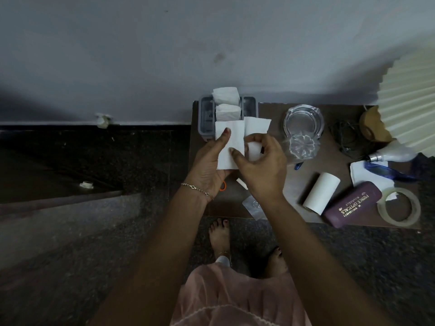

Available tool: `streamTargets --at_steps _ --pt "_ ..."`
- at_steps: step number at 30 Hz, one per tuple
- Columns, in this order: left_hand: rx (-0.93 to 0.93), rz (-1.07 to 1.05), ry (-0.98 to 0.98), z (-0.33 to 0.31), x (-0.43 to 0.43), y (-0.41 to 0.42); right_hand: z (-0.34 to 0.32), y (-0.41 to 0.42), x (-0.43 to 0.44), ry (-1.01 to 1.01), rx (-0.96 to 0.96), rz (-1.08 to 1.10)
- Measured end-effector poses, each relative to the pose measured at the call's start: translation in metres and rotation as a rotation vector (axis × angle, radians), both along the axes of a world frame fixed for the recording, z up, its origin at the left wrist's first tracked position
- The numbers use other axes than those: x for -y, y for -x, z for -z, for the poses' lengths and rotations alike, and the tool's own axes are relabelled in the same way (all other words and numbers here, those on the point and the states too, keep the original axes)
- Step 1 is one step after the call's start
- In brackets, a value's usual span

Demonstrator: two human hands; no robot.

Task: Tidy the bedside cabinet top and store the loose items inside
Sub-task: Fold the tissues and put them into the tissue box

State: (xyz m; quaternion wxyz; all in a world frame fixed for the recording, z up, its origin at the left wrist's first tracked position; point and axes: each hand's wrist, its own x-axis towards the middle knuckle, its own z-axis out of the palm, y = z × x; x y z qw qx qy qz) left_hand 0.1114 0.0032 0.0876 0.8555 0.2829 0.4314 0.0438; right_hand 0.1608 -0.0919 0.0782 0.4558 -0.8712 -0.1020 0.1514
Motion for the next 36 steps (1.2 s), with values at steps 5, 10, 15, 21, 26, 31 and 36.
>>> streamTargets --at_steps 5,10,15,21,26,31,36 --pt "-0.056 -0.065 -0.018 0.007 0.000 0.000 -0.002 -0.006 0.003 -0.088 0.026 0.037" --pt "0.056 -0.176 0.180 0.012 -0.010 0.008 -0.021 -0.018 0.009 -0.453 -0.280 0.003" --pt "0.199 -0.212 0.338 0.016 -0.013 0.014 -0.036 -0.018 0.010 -0.696 -0.592 -0.058" --pt "0.294 -0.219 0.415 0.013 -0.012 0.014 -0.032 -0.020 0.011 -0.687 -0.638 0.026" --pt "0.284 -0.228 0.393 0.014 -0.013 0.014 -0.032 -0.018 0.010 -0.682 -0.658 0.093" --pt "0.248 -0.208 0.339 0.016 -0.014 0.014 -0.030 -0.016 0.007 -0.631 -0.599 0.137" --pt "0.216 -0.181 0.336 0.017 -0.014 0.012 -0.027 -0.017 0.006 -0.560 -0.489 0.134"
